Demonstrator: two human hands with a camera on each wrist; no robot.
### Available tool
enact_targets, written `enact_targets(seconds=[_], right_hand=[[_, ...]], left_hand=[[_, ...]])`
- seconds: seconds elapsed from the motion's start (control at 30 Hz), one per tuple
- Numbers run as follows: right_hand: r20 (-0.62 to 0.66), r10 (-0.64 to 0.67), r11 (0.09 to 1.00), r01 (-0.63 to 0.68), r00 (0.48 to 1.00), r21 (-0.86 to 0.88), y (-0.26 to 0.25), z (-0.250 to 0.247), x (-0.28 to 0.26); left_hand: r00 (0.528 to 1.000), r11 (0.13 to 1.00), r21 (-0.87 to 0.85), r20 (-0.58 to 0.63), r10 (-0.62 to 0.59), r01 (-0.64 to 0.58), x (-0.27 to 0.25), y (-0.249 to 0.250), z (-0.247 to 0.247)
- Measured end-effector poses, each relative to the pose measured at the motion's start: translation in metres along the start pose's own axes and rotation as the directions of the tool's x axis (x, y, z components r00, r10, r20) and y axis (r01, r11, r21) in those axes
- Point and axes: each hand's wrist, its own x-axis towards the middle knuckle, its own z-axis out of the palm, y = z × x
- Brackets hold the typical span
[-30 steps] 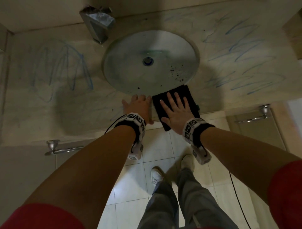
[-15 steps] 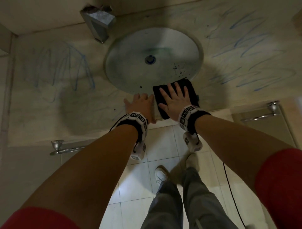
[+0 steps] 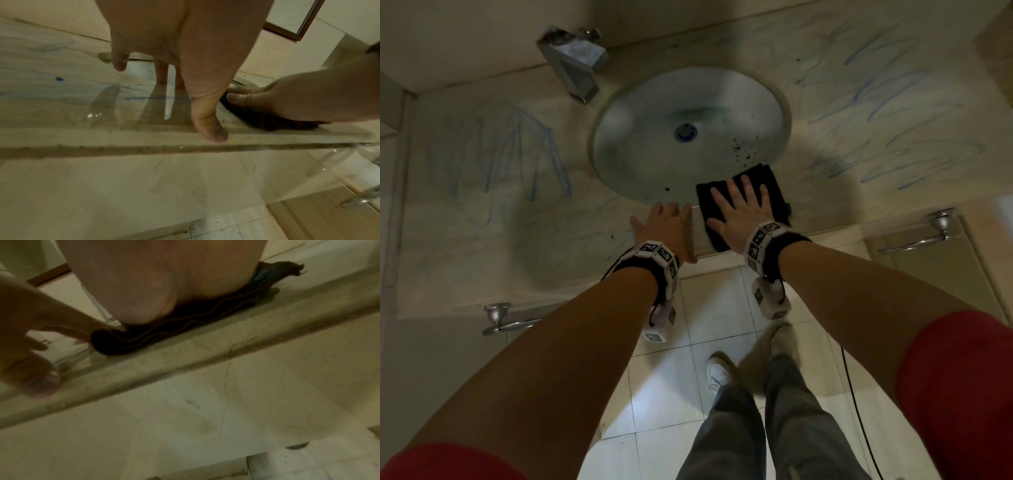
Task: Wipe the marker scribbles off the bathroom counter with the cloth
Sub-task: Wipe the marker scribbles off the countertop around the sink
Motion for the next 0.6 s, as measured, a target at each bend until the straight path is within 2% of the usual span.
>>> enact_targets(seconds=[0.07, 0.27, 0.4, 0.6], right_hand=[[-0.009, 0.006, 1.0, -0.006, 1.0, -0.006, 0.0, 0.0, 0.0], [-0.052, -0.05, 0.995, 0.045, 0.997, -0.094, 0.004, 0.033, -0.059], [-0.049, -0.044, 0.999, 0.043, 0.998, -0.024, 0.0, 0.025, -0.042], [-0.046, -0.048, 0.999, 0.047, 0.998, -0.026, -0.009, 0.014, -0.017]], left_hand=[[1.0, 1.0, 0.01, 0.007, -0.002, 0.002, 0.0, -0.001, 0.0], [1.0, 1.0, 0.001, -0.01, -0.003, 0.003, -0.001, 0.002, -0.001], [1.0, 1.0, -0.003, -0.011, -0.014, 0.014, 0.0, 0.003, -0.002], [0.999, 0.999, 0.012, 0.0, -0.036, 0.036, -0.001, 0.007, -0.004]])
